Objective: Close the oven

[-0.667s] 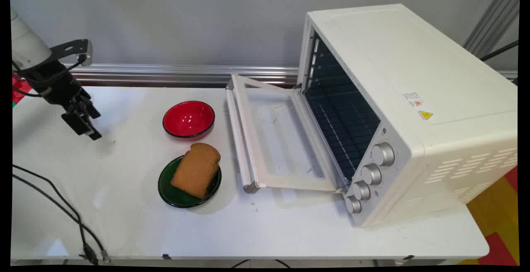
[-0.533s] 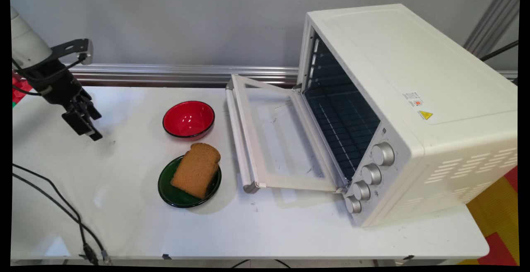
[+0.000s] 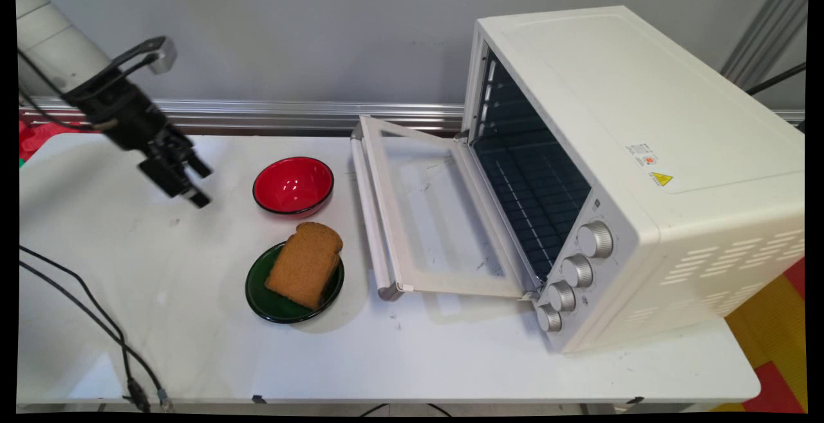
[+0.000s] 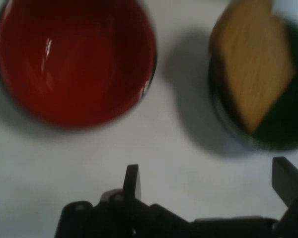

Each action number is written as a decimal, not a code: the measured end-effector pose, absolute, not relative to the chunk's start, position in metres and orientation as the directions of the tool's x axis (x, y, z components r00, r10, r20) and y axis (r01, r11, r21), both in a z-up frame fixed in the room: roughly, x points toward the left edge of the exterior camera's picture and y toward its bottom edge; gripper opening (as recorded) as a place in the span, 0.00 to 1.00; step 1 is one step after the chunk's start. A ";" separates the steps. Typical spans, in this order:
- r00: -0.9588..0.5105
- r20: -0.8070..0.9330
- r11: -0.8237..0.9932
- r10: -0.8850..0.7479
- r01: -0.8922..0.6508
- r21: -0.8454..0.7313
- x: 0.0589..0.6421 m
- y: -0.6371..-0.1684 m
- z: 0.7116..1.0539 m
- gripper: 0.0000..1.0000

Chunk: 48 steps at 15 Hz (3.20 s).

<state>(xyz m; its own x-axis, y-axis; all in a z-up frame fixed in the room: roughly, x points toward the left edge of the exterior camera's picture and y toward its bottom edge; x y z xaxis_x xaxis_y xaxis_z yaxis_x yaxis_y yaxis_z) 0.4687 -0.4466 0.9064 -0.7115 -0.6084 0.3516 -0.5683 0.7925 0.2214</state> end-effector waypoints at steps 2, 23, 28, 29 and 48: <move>-0.702 0.422 0.816 -0.573 -0.537 0.215 0.454 -0.455 0.910 1.00; -0.712 0.573 0.911 -0.406 -0.366 0.191 0.421 -0.483 0.887 0.00; -0.692 0.597 0.909 -0.406 -0.374 0.185 0.402 -0.488 0.849 0.00; -0.689 0.602 0.909 -0.404 -0.375 0.182 0.397 -0.489 0.841 0.00; -0.644 0.693 0.930 -0.324 -0.351 0.109 0.326 -0.520 0.768 0.00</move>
